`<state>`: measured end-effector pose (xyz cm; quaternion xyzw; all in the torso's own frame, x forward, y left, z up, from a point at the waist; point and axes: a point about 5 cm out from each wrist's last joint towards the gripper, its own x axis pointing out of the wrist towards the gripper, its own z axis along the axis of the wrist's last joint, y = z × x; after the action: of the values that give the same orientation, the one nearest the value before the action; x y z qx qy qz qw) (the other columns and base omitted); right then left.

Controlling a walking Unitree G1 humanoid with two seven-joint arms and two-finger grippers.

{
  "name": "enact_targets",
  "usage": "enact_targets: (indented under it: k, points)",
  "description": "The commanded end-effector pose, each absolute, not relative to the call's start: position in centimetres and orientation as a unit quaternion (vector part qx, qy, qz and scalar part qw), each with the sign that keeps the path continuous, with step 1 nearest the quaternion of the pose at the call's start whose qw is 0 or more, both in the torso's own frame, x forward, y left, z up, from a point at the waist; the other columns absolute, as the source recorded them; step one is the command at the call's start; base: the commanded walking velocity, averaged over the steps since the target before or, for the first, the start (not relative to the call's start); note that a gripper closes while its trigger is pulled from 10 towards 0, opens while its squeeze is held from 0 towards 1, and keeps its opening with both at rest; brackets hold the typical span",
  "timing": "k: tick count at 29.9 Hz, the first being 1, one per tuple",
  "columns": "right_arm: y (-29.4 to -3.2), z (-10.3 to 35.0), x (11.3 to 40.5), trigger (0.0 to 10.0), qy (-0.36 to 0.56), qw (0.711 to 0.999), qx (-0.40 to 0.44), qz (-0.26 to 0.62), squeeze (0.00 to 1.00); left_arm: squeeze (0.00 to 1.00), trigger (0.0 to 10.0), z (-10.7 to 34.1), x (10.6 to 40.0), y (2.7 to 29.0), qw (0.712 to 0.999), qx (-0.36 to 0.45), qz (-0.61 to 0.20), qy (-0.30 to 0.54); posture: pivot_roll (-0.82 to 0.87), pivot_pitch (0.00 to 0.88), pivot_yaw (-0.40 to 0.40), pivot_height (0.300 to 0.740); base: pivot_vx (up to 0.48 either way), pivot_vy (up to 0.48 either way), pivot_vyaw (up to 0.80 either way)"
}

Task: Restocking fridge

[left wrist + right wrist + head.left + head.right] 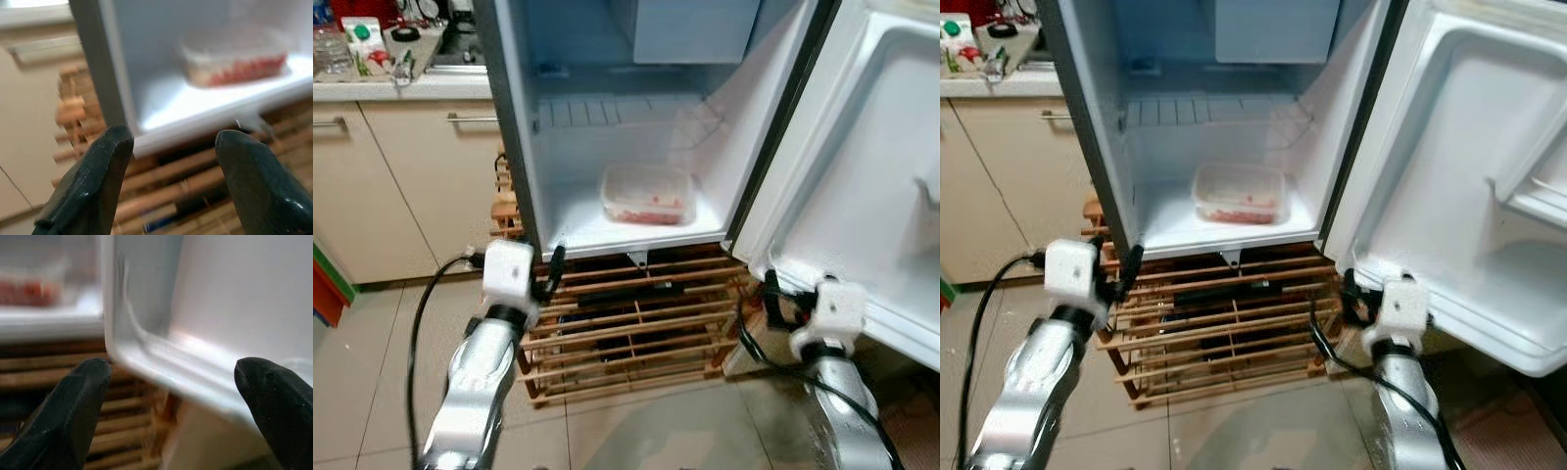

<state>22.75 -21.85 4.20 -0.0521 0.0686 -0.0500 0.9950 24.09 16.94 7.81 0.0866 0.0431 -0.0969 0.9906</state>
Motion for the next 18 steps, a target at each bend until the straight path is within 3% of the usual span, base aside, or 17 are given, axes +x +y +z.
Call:
enact_targets:
  k: [1, 7, 11, 18]
  points:
    - [-21.7, 4.2, 23.1, 10.0, 0.060, 0.996, -0.054, -0.039, 0.00, 0.00, 10.0, 8.5, 24.5, 16.5, 0.990, 0.082, -0.110, 0.030, -0.06, 0.000, -0.059, 0.740, 0.000, 0.000, 0.00]
    - [-20.7, 3.0, 23.3, 10.0, 0.066, 0.997, -0.045, -0.016, 0.00, 0.00, 10.0, 10.0, 25.2, 15.4, 0.992, 0.074, -0.105, 0.003, -0.05, 0.000, -0.065, 0.740, 0.000, 0.000, 0.00]
    - [-20.3, 3.4, 24.2, 10.0, 0.059, 0.998, -0.038, -0.009, 0.00, 0.00, 10.0, 10.2, 25.4, 15.1, 0.992, 0.069, -0.104, 0.003, -0.06, 0.000, -0.061, 0.740, -0.249, -0.331, 0.00]
    - [-19.9, 5.4, 25.9, 10.0, 0.014, 0.999, -0.038, 0.004, 0.00, 0.00, 10.0, 11.2, 27.0, 14.8, 0.992, 0.065, -0.108, -0.017, -0.08, 0.000, -0.051, 0.740, 0.000, 0.000, 0.00]
